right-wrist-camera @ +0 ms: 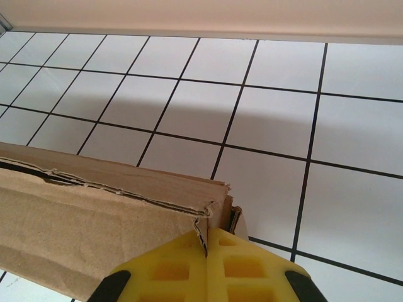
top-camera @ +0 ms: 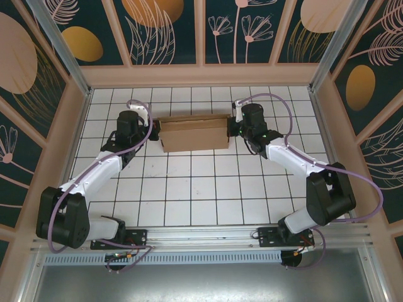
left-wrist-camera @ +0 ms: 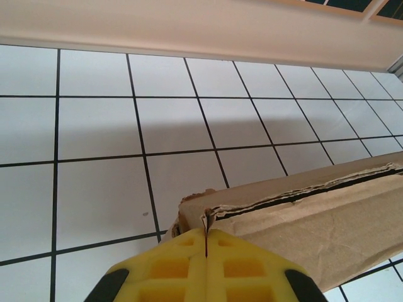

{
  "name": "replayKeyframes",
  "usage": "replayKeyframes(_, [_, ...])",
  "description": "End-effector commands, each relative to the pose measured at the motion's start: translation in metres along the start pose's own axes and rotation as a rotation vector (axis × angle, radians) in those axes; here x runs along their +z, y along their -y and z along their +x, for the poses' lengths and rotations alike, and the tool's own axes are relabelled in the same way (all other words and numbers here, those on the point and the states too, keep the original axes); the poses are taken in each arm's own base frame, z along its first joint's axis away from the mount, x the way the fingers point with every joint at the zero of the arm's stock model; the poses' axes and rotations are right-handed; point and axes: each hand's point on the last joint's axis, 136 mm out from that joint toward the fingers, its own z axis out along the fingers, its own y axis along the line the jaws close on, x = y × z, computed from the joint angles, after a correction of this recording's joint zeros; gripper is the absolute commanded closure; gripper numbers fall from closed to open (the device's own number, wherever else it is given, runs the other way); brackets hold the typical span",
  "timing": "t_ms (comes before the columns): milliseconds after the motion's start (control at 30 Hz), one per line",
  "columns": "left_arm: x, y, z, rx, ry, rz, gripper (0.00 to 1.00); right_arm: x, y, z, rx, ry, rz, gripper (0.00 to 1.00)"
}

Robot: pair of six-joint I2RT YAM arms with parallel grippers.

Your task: Fold the paper box

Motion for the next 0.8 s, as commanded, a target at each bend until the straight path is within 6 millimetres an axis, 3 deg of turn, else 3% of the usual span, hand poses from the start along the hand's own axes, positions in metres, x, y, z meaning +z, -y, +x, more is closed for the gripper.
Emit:
replayKeyframes(0, [0.0,-0.021,0.039,0.012,-0.154,-0.097,1.0,0.007,0.01,0.069,-0.021,-0.244,0.045,1.0])
replayKeyframes(767, [-0.006,-0.033,0.046,0.111,-0.18,-0.156,1.0,0.002,0.017,0.068,-0.022,-0.235,0.066,1.0])
